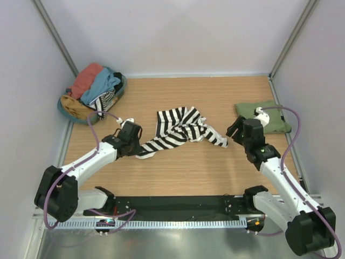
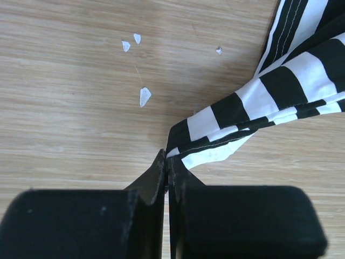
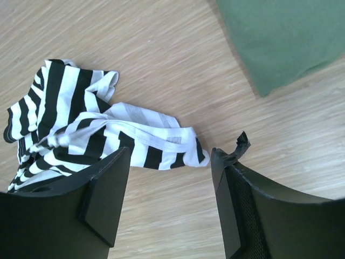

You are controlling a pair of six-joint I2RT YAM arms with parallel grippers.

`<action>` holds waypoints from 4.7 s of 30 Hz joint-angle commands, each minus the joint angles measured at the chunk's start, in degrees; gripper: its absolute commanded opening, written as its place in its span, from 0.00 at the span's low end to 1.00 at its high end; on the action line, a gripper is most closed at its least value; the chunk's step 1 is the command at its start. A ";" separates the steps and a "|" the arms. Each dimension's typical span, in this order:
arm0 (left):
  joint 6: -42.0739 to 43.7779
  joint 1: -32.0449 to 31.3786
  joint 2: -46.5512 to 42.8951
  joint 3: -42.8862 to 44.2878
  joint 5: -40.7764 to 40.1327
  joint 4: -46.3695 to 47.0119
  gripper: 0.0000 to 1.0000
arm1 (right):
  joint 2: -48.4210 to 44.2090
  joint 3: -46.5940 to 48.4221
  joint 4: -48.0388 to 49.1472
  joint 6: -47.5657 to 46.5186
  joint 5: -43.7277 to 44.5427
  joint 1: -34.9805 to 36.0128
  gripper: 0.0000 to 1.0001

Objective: Fold and stack the tank tops

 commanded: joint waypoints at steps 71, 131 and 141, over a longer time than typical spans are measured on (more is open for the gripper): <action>14.33 -1.77 -19.57 49.81 -6.74 -0.55 0.00 | -4.61 44.01 4.99 -24.12 -19.33 9.90 0.01; 0.80 7.11 16.21 26.12 7.24 2.96 0.72 | 53.56 39.78 1.83 -7.43 -5.27 -1.17 0.57; 1.50 6.58 12.50 15.20 10.75 3.39 0.72 | 60.33 43.83 2.36 -4.79 -7.38 -1.43 0.48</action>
